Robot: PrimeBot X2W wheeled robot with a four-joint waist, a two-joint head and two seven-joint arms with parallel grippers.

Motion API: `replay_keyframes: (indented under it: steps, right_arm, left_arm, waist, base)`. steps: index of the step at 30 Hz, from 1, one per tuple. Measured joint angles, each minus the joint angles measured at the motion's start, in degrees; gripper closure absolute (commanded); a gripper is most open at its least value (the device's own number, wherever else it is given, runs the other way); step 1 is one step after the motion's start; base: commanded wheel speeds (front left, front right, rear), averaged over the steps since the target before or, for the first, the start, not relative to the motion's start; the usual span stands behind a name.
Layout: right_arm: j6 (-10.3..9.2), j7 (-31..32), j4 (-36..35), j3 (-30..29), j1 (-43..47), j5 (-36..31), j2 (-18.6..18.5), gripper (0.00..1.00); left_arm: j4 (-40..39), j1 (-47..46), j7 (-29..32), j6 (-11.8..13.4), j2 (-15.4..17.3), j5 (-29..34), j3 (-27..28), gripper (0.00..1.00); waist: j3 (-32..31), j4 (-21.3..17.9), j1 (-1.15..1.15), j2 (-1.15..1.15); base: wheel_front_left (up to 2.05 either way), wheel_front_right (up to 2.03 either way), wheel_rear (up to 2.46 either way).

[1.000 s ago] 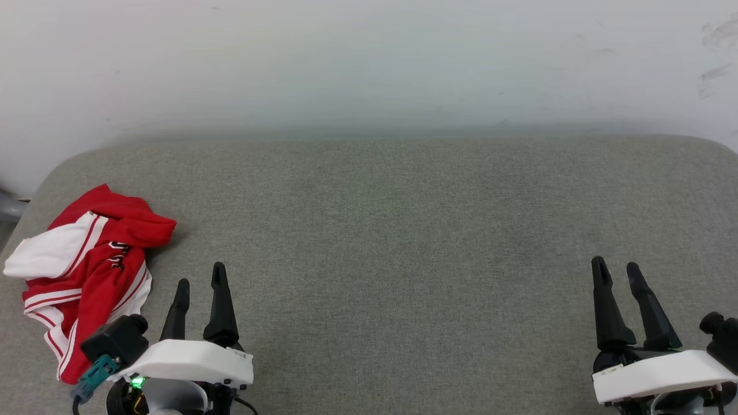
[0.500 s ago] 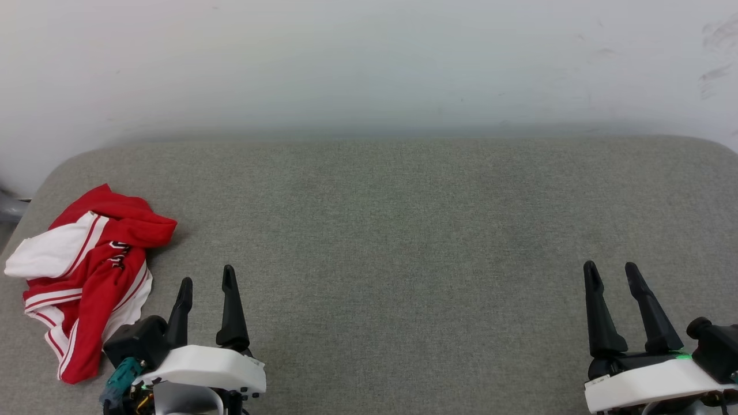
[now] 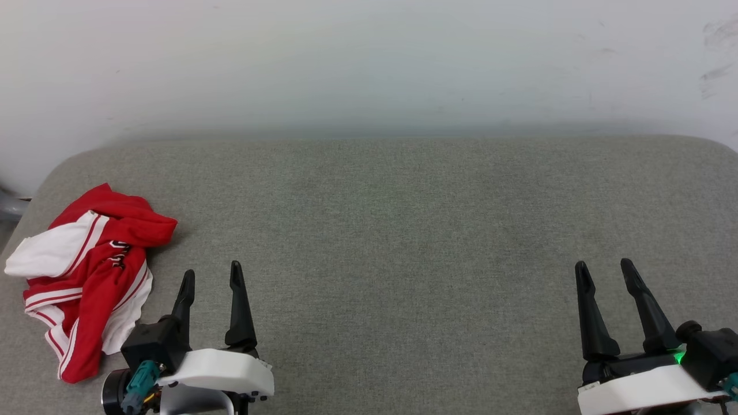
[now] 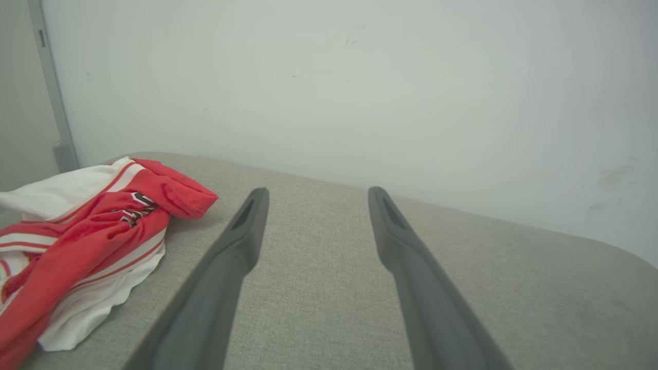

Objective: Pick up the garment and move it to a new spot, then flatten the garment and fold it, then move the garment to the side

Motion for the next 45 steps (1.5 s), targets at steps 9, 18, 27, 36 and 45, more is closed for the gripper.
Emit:
replay_keyframes:
  steps: [9, 18, 27, 36, 45]
  right_arm:
    - [0.00, -1.05, -0.65, -0.23, 0.38, -1.34, 0.00, 0.00]
    - [0.00, -2.01, -0.90, -0.85, 1.11, -1.20, 0.00, 0.00]
    - [0.00, -3.03, -0.07, -1.21, 1.72, -2.01, -0.01, 0.00]
    - [0.00, -3.74, 1.16, -0.83, 2.49, -3.65, -0.01, 0.00]
    - [0.00, -3.75, 2.25, -0.99, 2.58, -2.64, -0.01, 0.00]
  left_arm:
    - [-0.81, 0.30, -1.07, -1.16, -0.08, 2.57, 0.01, 0.00]
    - [-0.62, 0.92, -2.08, -3.15, -0.32, 4.49, 0.44, 0.00]
    - [-0.37, 1.06, -3.03, -4.39, -0.40, 6.09, 1.14, 0.00]
    - [0.23, 1.31, -3.77, -4.03, -0.41, 7.82, 0.57, 0.00]
    - [1.58, 1.34, -3.77, -4.41, -0.41, 6.19, 0.63, 0.00]
  waist:
    - [0.00, 0.06, 0.00, 0.00]
    - [0.05, 0.12, 0.00, 0.00]
    - [0.28, 0.14, 0.00, 0.00]
    - [0.27, 0.13, 0.00, 0.00]
    - [0.21, 0.17, 0.00, 0.00]
  base:
    - [0.00, 0.00, 0.00]
    - [0.00, 0.00, 0.00]
    - [0.00, 0.00, 0.00]
    - [0.00, 0.00, 0.00]
    - [0.00, 0.00, 0.00]
